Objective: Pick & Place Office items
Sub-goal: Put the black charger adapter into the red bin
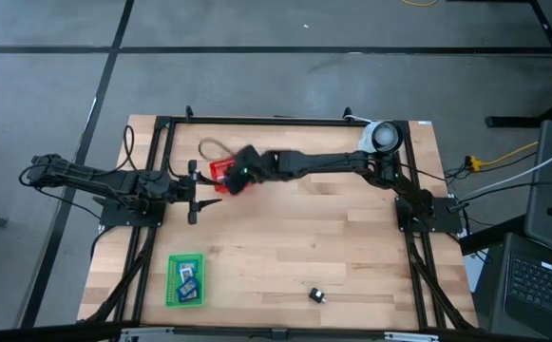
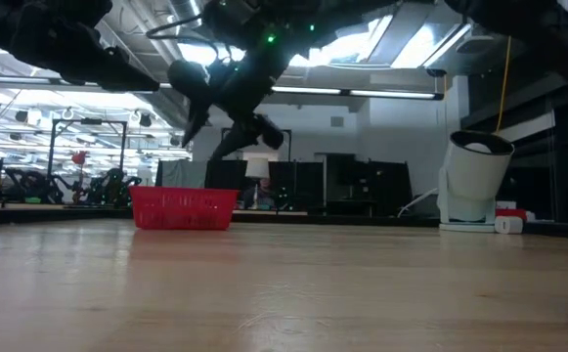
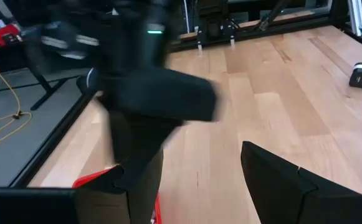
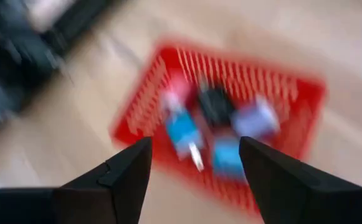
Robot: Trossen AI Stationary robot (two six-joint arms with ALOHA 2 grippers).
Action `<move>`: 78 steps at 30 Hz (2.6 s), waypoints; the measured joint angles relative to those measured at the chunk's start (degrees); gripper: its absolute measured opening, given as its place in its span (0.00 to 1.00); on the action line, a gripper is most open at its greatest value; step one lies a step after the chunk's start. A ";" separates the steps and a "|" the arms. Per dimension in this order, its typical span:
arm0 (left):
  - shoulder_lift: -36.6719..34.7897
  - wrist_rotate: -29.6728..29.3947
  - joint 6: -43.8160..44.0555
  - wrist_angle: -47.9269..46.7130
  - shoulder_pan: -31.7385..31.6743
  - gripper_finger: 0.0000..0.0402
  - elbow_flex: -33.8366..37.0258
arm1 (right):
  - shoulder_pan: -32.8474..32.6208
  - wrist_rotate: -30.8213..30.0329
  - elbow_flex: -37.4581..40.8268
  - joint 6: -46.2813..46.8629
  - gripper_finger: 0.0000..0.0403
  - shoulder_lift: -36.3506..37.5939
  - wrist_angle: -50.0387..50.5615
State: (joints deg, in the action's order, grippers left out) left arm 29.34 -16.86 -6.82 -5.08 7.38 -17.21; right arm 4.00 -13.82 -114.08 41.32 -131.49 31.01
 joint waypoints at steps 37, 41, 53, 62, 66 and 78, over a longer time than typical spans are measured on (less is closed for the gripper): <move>0.00 2.01 1.00 0.56 0.01 0.53 0.02 | -39.06 8.72 0.07 33.59 0.61 4.18 35.70; 0.00 2.01 0.95 0.57 0.00 0.53 0.02 | -41.52 7.17 0.26 37.78 0.61 4.18 37.79; 0.00 3.68 1.10 0.80 0.02 0.53 0.02 | -42.81 11.63 7.92 40.02 0.61 4.09 33.93; 0.00 3.69 1.10 0.78 0.01 0.53 0.02 | -42.81 13.81 11.74 39.21 0.61 4.05 29.43; 0.00 3.69 1.08 0.78 0.01 0.53 0.02 | -42.86 13.80 11.71 39.04 0.61 4.07 29.15; 0.00 3.69 1.08 0.56 0.00 0.53 0.02 | -42.86 12.82 13.66 39.23 0.61 4.09 26.80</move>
State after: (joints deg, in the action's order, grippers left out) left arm 29.34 -13.17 -5.74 -4.51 7.38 -17.19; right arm -38.85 -1.01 -100.42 80.55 -127.39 57.81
